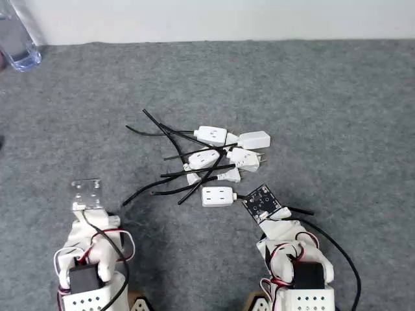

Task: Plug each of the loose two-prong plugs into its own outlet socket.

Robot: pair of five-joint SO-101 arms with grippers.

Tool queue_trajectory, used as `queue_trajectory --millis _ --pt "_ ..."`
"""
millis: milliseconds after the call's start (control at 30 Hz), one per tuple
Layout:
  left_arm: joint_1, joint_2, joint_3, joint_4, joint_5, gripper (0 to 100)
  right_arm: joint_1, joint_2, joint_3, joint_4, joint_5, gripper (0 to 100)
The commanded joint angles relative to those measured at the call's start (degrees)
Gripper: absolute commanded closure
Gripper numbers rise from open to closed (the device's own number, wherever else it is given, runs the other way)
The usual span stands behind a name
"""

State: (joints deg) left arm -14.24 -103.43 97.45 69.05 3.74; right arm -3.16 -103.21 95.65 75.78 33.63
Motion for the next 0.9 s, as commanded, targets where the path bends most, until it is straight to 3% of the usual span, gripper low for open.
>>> queue_trajectory --millis 0,267,667,867 --pt "5.71 -0.88 -1.1 -7.21 -0.26 99 0.66 -0.57 0.79 0.31 -0.35 99.0" --pt "9.67 -0.79 -1.01 -17.05 -0.26 99 0.57 -0.57 0.79 0.31 -0.35 99.0" --pt "9.32 -0.79 -1.01 -8.35 -0.35 99 0.57 -0.57 0.79 0.31 -0.35 99.0" --pt "9.32 -0.79 -1.01 -8.18 -0.53 99 0.57 -0.57 0.79 0.31 -0.35 99.0"
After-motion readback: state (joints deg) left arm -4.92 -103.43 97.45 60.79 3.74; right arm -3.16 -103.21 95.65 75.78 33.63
